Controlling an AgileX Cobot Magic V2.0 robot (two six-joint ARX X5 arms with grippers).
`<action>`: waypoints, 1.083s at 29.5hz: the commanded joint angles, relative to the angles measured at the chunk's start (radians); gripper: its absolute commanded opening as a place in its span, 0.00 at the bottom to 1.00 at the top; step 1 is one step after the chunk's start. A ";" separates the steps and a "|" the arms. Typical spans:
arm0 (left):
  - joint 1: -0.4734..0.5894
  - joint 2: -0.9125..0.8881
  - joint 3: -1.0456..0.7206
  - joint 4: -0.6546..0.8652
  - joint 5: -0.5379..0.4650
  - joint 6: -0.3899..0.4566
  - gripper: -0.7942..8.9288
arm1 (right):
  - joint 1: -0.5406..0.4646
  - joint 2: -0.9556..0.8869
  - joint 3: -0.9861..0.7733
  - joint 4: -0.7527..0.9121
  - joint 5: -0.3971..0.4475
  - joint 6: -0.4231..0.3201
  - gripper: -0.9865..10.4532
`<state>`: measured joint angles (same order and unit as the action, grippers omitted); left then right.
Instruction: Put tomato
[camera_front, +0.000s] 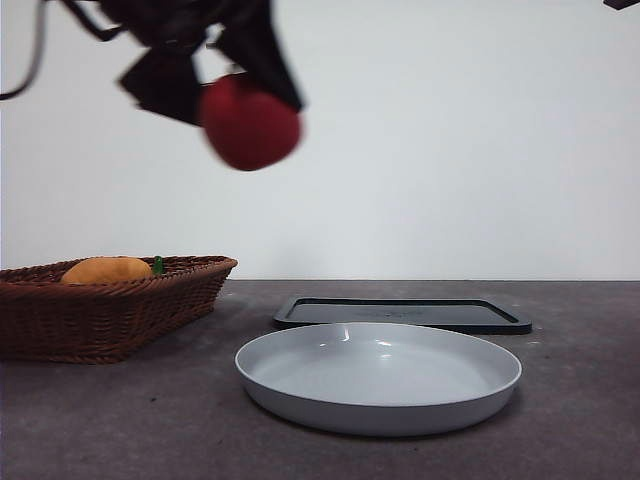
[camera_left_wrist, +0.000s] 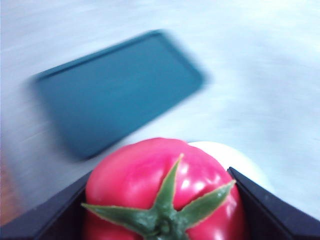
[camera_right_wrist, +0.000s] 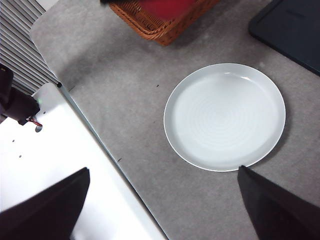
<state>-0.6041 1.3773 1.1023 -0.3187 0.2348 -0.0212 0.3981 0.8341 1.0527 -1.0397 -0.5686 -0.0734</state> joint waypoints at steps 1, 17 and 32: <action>-0.064 0.058 0.020 0.037 -0.009 -0.010 0.39 | 0.005 0.008 0.017 0.008 0.001 0.010 0.50; -0.201 0.363 0.020 0.125 -0.065 0.039 0.39 | 0.005 0.008 0.017 0.006 0.001 0.010 0.50; -0.221 0.428 0.020 0.129 -0.079 0.058 0.59 | 0.005 0.008 0.017 0.007 0.001 0.009 0.50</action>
<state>-0.8127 1.7851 1.1038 -0.1982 0.1566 0.0212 0.3981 0.8341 1.0527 -1.0401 -0.5686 -0.0734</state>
